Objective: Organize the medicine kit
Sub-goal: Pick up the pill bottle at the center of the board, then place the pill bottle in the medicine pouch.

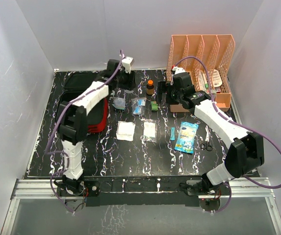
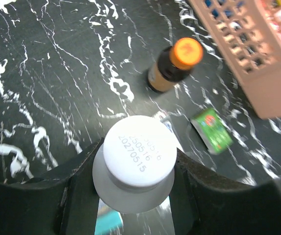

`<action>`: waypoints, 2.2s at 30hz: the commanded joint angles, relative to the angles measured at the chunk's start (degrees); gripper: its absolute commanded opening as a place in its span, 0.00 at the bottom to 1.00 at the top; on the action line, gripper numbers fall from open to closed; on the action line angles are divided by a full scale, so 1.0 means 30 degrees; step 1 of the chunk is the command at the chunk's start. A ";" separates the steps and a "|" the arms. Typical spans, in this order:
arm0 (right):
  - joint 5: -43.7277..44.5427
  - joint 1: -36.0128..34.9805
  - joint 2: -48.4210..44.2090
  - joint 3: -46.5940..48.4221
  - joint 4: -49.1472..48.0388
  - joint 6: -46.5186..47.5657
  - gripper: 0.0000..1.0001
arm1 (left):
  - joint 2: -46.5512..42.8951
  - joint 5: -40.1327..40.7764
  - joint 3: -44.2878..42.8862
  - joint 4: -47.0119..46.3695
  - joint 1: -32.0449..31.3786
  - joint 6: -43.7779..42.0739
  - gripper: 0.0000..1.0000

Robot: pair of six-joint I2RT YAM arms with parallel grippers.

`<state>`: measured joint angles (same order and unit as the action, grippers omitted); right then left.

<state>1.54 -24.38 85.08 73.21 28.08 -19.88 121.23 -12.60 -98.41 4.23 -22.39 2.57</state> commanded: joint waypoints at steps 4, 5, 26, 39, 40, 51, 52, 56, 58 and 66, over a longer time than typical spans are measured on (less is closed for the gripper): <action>-0.0210 -0.0075 -0.0476 -0.0691 -0.2053 -0.0168 0.98 | -0.4915 -0.3187 -0.1265 1.0238 0.2287 -0.0758 0.00; -0.0318 -0.0076 -0.0433 -0.0774 -0.2157 -0.0273 0.98 | -0.5347 -0.3330 -0.1118 1.1040 0.2767 -0.0998 0.00; -0.0481 -0.0093 -0.1097 -0.0878 -0.2307 -0.0906 0.98 | -0.7396 -0.2671 0.3740 1.3566 0.7085 -0.2854 0.00; -0.0078 -0.0066 -0.1523 -0.0901 -0.2039 -0.0845 0.98 | -0.1880 -0.3444 0.0473 1.3398 0.7391 -0.2951 0.00; -0.0100 -0.0082 -0.1516 -0.0903 -0.2031 -0.0852 0.98 | -0.1576 -0.3578 0.0205 1.3544 0.7400 -0.2938 0.00; 0.0087 -0.0069 -0.1259 -0.0880 -0.2078 -0.0671 0.98 | 0.0318 -0.4270 -0.1167 1.5494 0.6928 -0.3143 0.00; 0.0067 -0.0075 -0.1186 -0.0809 -0.2065 -0.0658 0.98 | 0.0438 -0.4307 -0.1271 1.5685 0.6863 -0.3075 0.03; 0.0017 -0.0064 -0.0996 -0.0673 -0.2100 -0.0585 0.98 | 0.0534 -0.4044 -0.1160 1.5566 0.6762 -0.2993 0.20; 0.0017 -0.0076 -0.0961 -0.0673 -0.2171 -0.0538 0.98 | 0.0638 -0.3871 -0.1220 1.5593 0.6732 -0.2958 0.27; -0.0013 -0.0076 -0.0745 -0.0614 -0.2203 -0.0341 0.98 | 0.0819 -0.3642 -0.1671 1.6179 0.6725 -0.3056 0.58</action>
<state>0.71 -24.38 82.76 70.32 23.86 -21.96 124.68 -22.59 -100.68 49.76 -1.83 -7.01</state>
